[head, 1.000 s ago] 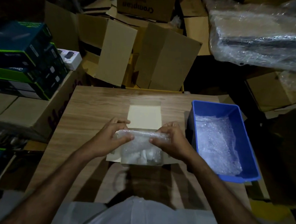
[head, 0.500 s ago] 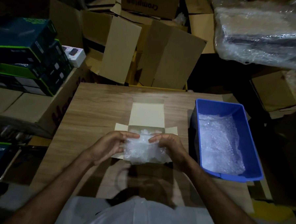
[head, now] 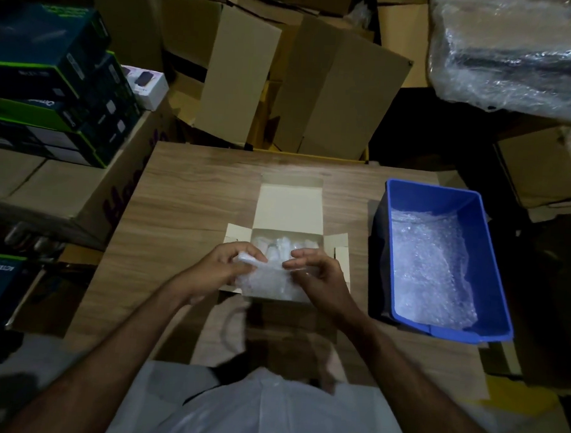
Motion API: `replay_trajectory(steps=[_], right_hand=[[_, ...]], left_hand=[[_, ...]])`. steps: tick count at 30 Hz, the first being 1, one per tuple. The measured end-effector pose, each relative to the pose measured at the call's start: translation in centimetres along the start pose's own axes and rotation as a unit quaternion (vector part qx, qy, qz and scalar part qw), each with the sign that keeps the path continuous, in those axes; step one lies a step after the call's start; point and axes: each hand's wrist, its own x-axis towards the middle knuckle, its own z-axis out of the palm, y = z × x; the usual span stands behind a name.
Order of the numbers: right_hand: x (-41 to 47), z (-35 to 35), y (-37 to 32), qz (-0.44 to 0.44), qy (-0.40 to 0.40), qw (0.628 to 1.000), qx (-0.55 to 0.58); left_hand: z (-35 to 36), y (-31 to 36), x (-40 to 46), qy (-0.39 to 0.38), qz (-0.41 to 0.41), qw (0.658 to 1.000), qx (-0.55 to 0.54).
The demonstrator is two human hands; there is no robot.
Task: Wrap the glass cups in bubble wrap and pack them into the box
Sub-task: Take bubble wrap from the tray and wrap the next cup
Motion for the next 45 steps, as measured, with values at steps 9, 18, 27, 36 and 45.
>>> replay_trajectory(steps=[9, 18, 27, 36, 45], right_hand=[[-0.5, 1.4, -0.1, -0.009, 0.055, 0.998, 0.021], [0.9, 4.2, 3.2, -0.008, 0.058, 0.986, -0.157], [1.7, 8.5, 4.0, 0.009, -0.037, 0.972, -0.231], [2.1, 7.8, 5.1, 0.024, 0.048, 0.950, -0.307], [4.2, 4.2, 4.1, -0.052, -0.059, 0.856, -0.511]], left_hand=[[-3.0, 0.3, 1.9, -0.052, -0.054, 0.996, -0.050], [-3.3, -0.2, 7.9, 0.035, 0.079, 0.928, 0.362], [-3.6, -1.7, 12.1, -0.016, 0.187, 0.771, 0.608], [-3.9, -1.7, 10.0, -0.106, 0.078, 0.697, 0.705], [-0.7, -3.0, 8.5, -0.008, 0.048, 0.682, 0.729]])
